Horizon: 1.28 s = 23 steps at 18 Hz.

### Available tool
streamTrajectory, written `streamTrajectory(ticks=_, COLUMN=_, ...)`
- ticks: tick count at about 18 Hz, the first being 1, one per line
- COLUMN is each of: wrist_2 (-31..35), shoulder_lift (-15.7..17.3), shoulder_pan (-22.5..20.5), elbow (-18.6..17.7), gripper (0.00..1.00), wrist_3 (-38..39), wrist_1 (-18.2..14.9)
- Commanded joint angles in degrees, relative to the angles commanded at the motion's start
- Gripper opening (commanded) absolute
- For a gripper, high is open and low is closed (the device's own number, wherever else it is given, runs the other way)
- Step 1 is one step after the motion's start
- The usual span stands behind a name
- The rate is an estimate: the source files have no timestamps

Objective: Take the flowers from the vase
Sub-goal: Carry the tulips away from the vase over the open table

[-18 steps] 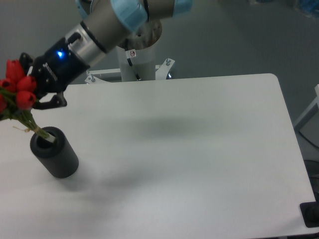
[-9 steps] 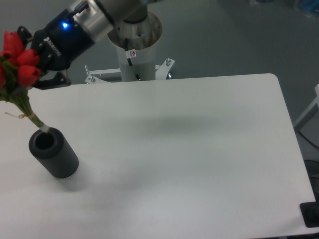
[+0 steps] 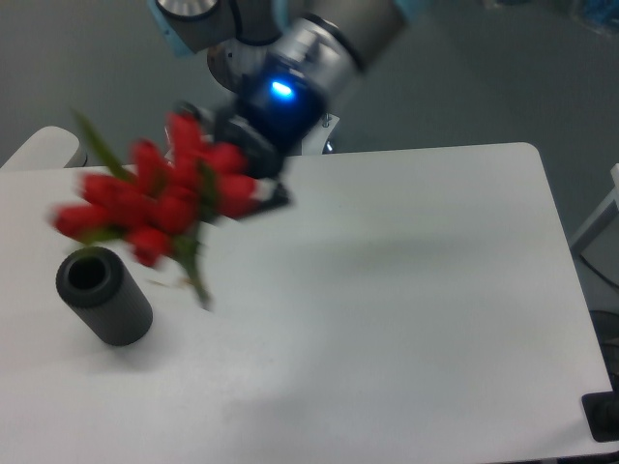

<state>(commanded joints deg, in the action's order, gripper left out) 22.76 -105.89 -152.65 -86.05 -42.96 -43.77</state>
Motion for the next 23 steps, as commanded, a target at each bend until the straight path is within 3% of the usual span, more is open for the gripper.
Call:
streamTrajectory(ticks=6, wrist_2=0.35, shoulder_lift=-4.49, shoulder_pan=-3.61, elbow=0.62, gripper=0.28, wrist_3=-11.16, wrist_1=-0.17)
streamTrajectory(ticks=12, wrist_2=6.76, shoulder_lift=-4.50, shoulder_pan=-3.79, elbow=0.71, gripper=0.28, wrist_3=-16.18, wrist_1=-0.26)
streamTrajectory(ticks=23, wrist_2=7.03, shoulder_lift=-4.06, shoulder_pan=-4.15, elbow=-1.84, gripper=0.28, wrist_3=-22.16, wrist_1=-0.35)
